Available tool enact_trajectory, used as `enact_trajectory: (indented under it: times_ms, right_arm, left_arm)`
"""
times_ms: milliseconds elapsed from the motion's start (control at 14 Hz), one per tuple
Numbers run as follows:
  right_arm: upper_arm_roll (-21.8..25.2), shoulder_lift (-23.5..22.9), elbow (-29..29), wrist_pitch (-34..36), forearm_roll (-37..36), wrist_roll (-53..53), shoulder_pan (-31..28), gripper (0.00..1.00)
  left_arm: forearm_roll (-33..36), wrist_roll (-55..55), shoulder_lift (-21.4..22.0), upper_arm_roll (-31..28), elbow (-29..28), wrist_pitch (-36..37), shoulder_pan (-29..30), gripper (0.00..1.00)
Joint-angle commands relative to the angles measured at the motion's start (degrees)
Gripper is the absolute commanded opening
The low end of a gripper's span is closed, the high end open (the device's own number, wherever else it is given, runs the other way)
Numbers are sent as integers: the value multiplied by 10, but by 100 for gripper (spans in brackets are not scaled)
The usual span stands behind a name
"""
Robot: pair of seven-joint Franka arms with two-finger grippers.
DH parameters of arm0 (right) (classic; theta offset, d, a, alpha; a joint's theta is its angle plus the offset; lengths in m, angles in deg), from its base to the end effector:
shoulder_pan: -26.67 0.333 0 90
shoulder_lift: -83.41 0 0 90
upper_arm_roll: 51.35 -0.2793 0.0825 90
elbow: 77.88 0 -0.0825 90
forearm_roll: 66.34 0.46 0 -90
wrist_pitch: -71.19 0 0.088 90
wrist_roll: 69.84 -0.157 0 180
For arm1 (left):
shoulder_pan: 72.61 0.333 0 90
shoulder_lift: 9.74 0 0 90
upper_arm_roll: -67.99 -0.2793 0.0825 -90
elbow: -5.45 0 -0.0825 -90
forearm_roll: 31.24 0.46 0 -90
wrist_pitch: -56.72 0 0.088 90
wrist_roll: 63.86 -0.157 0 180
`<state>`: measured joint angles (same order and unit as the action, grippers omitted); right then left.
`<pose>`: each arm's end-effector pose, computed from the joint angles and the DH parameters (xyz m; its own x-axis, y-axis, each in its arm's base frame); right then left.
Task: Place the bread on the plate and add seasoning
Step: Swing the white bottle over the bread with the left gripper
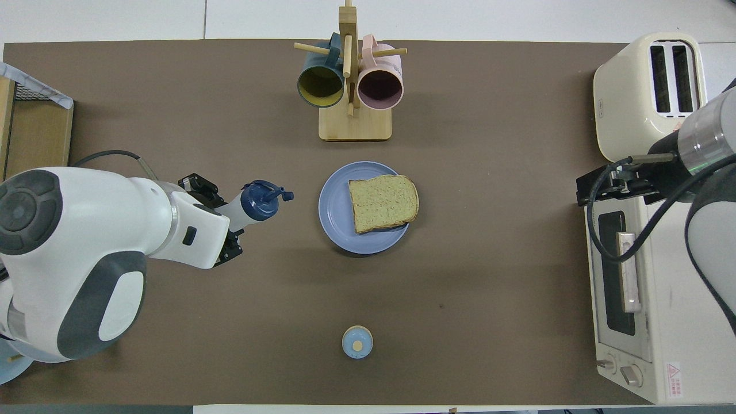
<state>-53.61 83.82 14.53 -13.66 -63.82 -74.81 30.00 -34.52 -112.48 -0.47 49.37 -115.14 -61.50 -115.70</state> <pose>0.6073 0.0667 0.5127 0.9917 0.0140 -0.1277 0.0099 -0.9994 -0.0327 0.5454 -0.2541 0.3816 0.3084 -0.9392 0.1508 -0.9494 -0.3139 -0.0132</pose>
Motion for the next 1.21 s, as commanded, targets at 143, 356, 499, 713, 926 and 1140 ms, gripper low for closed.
enact_trajectory:
  times_ms: [143,356,499,713,926,1140]
  right_arm:
    - [21,-14,-16,-7,-41,48,-4,100]
    - [37,-12,-15,-6,-41,106,-4,100]
    - [39,-12,-15,-6,-41,107,-3,100]
    - [35,-13,-16,-6,-36,106,-3,100]
    - [31,-19,-16,-8,-35,103,-9,100]
    - [31,-24,-15,-9,-34,93,-11,100]
  left_arm:
    - [86,77,-80,29,96,80,-13,0]
    - [140,91,-104,29,129,128,-34,0]
    - [180,116,-127,29,141,151,-65,0]
    - [209,140,-183,29,195,201,-94,0]
    - [249,144,-242,29,264,280,-125,0]
    - [289,146,-307,27,307,341,-155,0]
